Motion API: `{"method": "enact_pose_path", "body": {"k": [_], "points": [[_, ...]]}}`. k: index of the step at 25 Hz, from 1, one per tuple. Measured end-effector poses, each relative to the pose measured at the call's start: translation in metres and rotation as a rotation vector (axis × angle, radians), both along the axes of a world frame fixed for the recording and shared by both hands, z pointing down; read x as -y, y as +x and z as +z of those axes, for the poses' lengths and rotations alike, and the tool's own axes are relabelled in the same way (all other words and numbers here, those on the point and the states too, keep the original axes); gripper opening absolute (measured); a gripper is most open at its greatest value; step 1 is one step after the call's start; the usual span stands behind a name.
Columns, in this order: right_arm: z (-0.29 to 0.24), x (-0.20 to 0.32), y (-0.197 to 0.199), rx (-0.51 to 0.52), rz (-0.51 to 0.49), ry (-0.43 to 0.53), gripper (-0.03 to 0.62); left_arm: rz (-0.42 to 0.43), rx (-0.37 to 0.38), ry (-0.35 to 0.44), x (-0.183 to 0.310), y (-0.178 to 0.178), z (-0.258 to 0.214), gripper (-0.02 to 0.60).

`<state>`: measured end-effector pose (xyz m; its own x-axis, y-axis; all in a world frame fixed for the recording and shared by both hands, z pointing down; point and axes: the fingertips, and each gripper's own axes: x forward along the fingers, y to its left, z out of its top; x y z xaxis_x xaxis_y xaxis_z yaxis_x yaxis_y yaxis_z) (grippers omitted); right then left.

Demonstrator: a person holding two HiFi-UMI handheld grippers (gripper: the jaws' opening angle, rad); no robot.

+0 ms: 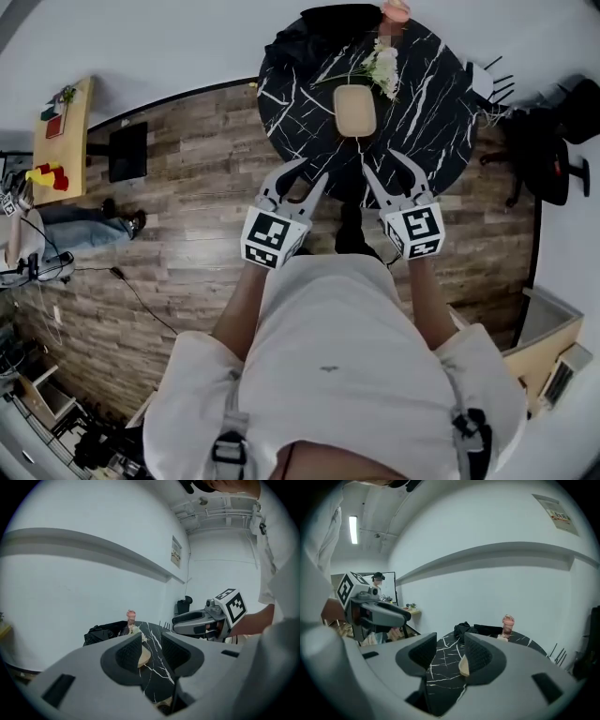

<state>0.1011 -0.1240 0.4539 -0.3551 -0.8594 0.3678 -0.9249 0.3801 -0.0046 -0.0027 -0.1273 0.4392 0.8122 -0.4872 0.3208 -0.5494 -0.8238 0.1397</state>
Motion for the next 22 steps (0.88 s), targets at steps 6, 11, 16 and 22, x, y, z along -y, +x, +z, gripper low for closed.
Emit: {"method": "enact_pose_path", "body": {"k": [6,11,16,22], "points": [[0.021,0.020,0.028,-0.066,-0.104,-0.031,0.175,-0.079,0.012,0.006,0.008,0.021,0.003,0.117],[0.039,0.031,0.033,-0.165,-0.236,-0.045,0.169,-0.176,0.019,-0.013,0.010,0.028,0.009,0.117],[0.067,0.033,0.046,-0.299,-0.354,-0.062,0.169,-0.237,0.039,-0.035,0.003,0.038,0.016,0.117],[0.094,0.036,0.054,-0.429,-0.475,-0.072,0.152,-0.325,0.051,-0.040,0.000,0.035,0.015,0.117]]}}
